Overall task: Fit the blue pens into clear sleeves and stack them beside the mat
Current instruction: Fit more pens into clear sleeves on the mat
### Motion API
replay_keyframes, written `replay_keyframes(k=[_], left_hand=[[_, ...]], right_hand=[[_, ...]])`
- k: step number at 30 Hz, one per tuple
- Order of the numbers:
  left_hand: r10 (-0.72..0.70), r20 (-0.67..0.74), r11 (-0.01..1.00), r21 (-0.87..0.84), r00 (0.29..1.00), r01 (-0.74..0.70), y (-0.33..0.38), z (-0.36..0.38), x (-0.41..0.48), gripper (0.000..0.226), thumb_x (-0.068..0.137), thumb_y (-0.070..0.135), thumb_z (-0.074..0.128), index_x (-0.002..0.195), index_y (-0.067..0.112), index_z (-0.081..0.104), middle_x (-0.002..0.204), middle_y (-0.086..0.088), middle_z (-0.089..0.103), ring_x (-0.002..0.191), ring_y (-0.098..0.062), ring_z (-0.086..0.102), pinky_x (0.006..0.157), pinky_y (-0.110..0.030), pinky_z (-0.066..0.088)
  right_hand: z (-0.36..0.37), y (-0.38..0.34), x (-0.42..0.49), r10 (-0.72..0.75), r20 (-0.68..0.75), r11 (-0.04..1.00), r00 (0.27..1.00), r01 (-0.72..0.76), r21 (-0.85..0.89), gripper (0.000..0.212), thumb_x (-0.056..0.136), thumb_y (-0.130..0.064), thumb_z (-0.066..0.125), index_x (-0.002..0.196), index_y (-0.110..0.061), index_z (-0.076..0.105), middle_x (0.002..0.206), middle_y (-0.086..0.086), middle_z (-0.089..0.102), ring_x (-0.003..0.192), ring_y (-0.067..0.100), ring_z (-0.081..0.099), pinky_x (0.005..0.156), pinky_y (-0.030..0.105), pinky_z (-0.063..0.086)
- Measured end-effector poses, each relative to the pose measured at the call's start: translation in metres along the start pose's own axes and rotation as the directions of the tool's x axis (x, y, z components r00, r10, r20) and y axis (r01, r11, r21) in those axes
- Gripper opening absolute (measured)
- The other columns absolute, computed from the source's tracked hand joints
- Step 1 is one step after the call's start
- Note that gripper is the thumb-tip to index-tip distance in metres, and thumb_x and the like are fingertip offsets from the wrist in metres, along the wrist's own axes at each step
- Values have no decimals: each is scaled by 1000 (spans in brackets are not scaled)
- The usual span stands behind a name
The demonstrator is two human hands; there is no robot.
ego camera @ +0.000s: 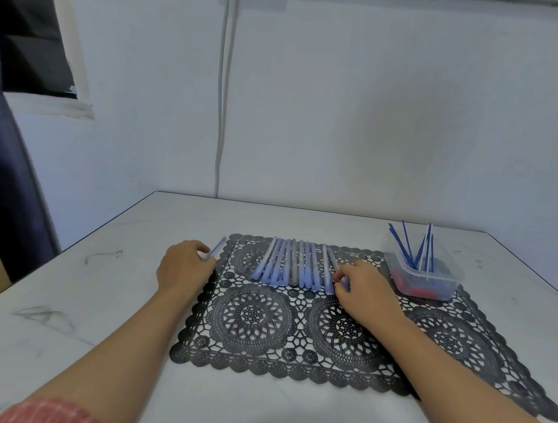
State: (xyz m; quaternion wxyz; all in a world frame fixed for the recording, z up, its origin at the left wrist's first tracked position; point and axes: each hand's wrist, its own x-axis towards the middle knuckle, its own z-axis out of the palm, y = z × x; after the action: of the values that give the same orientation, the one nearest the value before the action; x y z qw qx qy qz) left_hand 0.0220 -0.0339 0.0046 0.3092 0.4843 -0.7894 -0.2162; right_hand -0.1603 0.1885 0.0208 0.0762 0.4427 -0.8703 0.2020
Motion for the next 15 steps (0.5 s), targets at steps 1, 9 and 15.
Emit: replay_keyframes(k=[1,9,15], left_hand=[[5,3,1000,8,1000,-5,0,1,0,28,79,24,59,105,22,67,91,1,68,85,-19,61,61,-28,44],[60,30,997,42,998,-61,-1,6,0,39,81,24,57,118,16,64,112,-2,66,102,-21,60,78,-33,49],[105,-21,993,49,994,-104,-1,8,2,43,85,36,57,123,16,59,107,-4,65,104,-23,56,86,-37,44]], right_hand=[[0,0,0,6,6,1000,1000,-6,-1,20,87,-18,51,101,-16,65,99,2,55,99,19,51,80,31,45],[-2,-2,0,32,23,999,999,-32,-9,24,87,-17,52,106,-16,66,104,6,58,96,20,54,83,30,44],[-6,-3,0,4,-28,999,1000,-3,38,29,86,-9,52,110,-11,69,58,-5,55,49,-2,33,80,26,48]])
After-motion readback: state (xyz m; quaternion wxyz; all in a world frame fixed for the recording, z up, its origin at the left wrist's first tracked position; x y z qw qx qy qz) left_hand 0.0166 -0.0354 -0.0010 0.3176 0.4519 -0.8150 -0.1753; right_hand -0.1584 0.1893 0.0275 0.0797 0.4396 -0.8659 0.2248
